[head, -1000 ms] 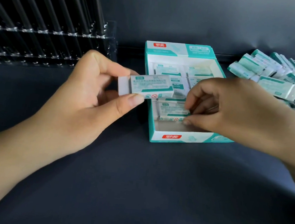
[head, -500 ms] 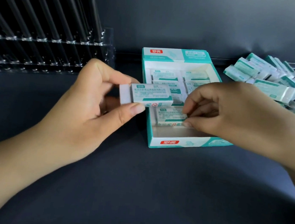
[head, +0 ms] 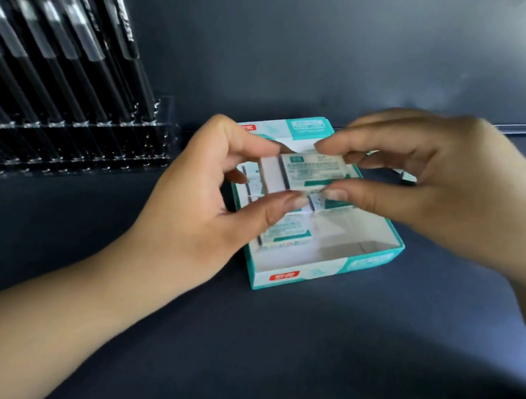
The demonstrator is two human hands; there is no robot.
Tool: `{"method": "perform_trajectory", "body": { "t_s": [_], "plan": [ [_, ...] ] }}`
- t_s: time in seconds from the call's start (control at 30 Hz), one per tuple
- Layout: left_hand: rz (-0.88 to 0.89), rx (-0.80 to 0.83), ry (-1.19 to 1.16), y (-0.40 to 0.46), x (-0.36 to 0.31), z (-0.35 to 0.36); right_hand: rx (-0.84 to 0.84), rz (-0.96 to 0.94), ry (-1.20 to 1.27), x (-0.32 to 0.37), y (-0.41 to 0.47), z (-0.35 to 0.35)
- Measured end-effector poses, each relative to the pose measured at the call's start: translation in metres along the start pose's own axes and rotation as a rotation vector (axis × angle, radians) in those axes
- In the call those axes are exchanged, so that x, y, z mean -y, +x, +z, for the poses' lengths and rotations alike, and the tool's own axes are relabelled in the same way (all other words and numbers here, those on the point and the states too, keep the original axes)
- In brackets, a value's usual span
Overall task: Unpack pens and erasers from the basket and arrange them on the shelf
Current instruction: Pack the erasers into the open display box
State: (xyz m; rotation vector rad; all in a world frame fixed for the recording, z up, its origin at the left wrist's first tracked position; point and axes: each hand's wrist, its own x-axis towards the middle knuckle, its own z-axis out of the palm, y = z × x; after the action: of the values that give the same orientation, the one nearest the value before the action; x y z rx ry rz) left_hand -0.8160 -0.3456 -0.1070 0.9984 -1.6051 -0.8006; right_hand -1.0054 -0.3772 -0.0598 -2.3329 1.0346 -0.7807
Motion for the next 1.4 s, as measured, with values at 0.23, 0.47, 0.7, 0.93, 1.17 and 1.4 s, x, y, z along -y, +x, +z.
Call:
{"method": "perform_trajectory", "body": {
  "t_s": [0.23,0.47,0.7,0.93,1.17,1.4],
  "plan": [
    [-0.110,0.100,0.124,0.001,0.010,0.002,0.118,-0.027,-0.381,-0.010,0.000,0.003],
    [-0.149,0.295,0.491,-0.005,0.014,-0.006,0.248,0.069,-0.469,-0.027,-0.005,-0.009],
    [-0.152,0.346,0.525,-0.003,0.012,-0.007,0.222,-0.039,-0.732,-0.029,-0.008,-0.004],
    [-0.154,0.354,0.486,-0.001,0.013,-0.009,0.227,0.018,-0.676,-0.032,-0.009,0.000],
    [-0.166,0.414,0.521,0.004,0.014,-0.023,0.238,0.081,-0.433,-0.027,-0.004,0.008],
    [-0.206,0.490,0.584,0.009,0.010,-0.032,0.234,0.125,-0.502,-0.014,-0.004,0.019]
  ]
}}
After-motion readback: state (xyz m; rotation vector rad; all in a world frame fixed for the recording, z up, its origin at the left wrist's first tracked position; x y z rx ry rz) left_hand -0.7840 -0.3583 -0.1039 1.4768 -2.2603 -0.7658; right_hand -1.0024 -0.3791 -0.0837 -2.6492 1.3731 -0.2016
